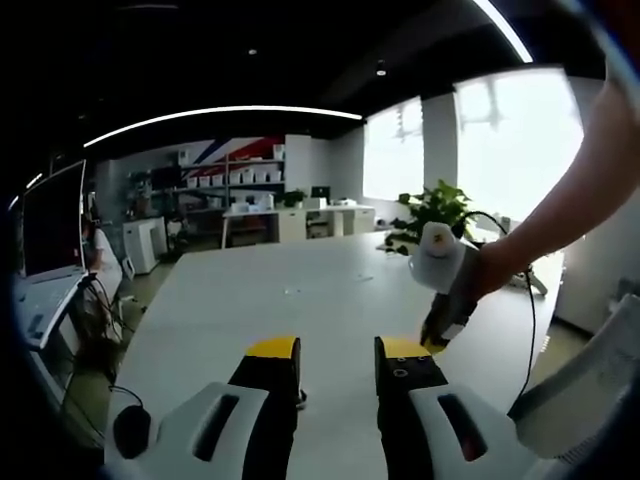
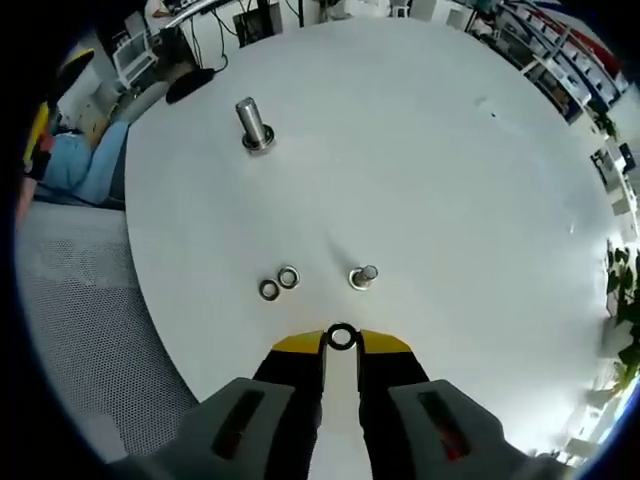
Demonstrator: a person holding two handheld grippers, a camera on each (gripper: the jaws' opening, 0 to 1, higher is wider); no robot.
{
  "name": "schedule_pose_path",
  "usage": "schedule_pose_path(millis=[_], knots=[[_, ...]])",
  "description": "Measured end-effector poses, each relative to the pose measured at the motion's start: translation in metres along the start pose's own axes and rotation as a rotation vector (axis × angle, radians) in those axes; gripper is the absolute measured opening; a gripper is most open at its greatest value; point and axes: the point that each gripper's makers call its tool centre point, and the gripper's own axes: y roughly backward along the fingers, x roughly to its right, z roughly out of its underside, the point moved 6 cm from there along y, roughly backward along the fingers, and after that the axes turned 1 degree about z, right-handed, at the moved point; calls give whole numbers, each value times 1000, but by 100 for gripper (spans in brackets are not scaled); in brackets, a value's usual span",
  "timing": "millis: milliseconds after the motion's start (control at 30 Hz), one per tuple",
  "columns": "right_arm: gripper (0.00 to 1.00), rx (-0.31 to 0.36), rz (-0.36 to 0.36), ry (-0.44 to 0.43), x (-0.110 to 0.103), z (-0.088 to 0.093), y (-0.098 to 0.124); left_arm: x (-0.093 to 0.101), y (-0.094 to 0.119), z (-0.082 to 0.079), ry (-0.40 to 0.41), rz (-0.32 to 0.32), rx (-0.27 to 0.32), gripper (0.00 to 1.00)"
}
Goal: Place the washer onto the threaded stud by aligning its center hole with the stud, sliding it down to the base, and recovering from edge contact or off-axis alignment until the washer reaches the visible bottom stop.
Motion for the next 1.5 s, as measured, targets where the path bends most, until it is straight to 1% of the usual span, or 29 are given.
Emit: schedule_pose_path(millis=[300,633,967,1233,1500], knots=[[13,15,11,11,5,-11,10,-1,0,0,1,-2,0,28],[13,36,23,20,11,-23,14,-1,1,0,3,-3,0,28],[13,37,24,46,10,-32,9,-2,1,1,8,-6,0,28],[13,40,25,52,13,-37,5,-2,0,1,11,-7,-1,28],[13,29,25,65,13,-37,3,-3,1,1,15,-11,-2,28]])
